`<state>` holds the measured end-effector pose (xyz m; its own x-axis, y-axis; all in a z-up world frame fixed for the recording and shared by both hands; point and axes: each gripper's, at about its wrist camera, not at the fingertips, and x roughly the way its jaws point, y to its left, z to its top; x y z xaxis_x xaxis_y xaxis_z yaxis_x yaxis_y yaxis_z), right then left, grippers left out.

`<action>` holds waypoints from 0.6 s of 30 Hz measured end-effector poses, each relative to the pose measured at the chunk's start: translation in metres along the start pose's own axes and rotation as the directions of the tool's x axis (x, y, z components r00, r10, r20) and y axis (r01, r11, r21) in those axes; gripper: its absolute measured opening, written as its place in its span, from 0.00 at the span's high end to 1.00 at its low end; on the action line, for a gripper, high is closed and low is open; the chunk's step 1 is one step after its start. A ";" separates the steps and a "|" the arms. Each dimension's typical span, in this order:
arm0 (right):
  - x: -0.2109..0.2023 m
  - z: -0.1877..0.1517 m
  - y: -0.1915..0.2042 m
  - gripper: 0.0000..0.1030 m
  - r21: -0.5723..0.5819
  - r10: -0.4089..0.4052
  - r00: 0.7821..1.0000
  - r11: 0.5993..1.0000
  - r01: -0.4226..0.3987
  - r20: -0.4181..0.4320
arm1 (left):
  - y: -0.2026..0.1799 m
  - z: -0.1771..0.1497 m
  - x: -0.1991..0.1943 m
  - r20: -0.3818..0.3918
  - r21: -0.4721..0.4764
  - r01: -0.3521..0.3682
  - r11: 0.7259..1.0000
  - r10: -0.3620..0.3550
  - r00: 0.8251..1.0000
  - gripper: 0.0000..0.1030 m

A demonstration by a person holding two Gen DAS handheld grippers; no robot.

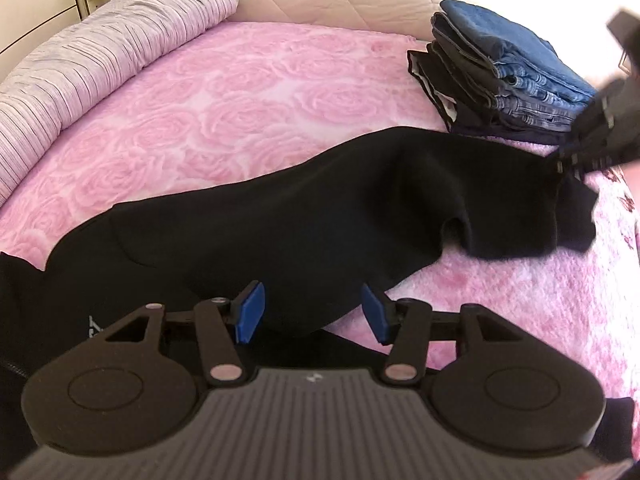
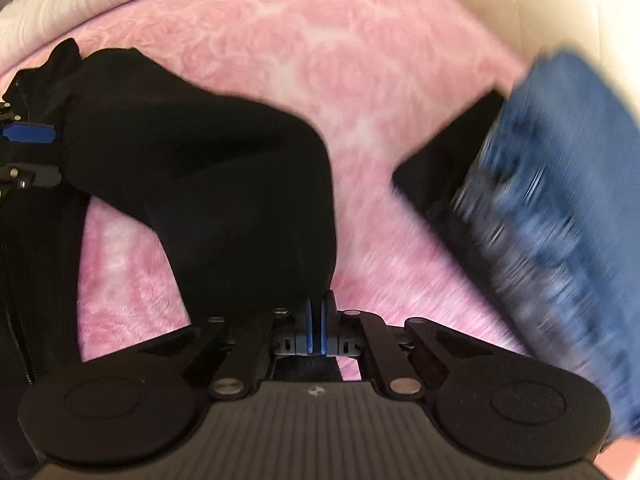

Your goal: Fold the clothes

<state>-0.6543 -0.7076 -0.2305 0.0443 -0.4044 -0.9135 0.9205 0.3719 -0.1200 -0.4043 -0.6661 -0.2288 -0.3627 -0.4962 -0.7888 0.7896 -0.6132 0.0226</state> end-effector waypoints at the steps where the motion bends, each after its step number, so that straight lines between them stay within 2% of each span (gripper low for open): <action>1: -0.009 0.010 0.000 0.99 -0.040 -0.036 0.999 0.999 0.037 0.020 | -0.002 0.000 -0.003 0.008 -0.012 -0.003 1.000 0.003 1.000 0.53; 4: -0.039 0.044 -0.006 0.99 -0.151 -0.131 0.988 0.978 0.142 0.077 | -0.008 0.001 -0.011 0.030 -0.047 -0.011 0.999 0.012 0.999 0.52; 7: -0.066 0.084 -0.015 1.00 -0.264 -0.198 0.972 0.938 0.226 0.128 | -0.013 0.001 -0.019 0.052 -0.083 -0.018 0.996 0.023 0.998 0.50; 11: -0.081 0.131 -0.029 1.00 -0.380 -0.226 0.956 0.881 0.282 0.185 | -0.023 0.003 -0.026 0.074 -0.135 -0.033 0.990 0.043 0.996 0.47; 15: -0.065 0.161 -0.052 1.00 -0.413 -0.173 0.962 0.876 0.248 0.211 | -0.038 0.011 -0.011 0.053 -0.191 -0.078 0.979 0.089 0.995 0.46; 18: -0.033 0.170 -0.075 1.00 -0.457 -0.122 0.972 0.866 0.203 0.200 | -0.046 0.022 0.009 0.025 -0.243 -0.118 0.963 0.128 0.991 0.46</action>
<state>-0.6585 -0.8642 -0.1251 0.0088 -0.6058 -0.7956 0.6288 0.6220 -0.4667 -0.4554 -0.6559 -0.2234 -0.2711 -0.5860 -0.7636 0.9233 -0.3825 -0.0342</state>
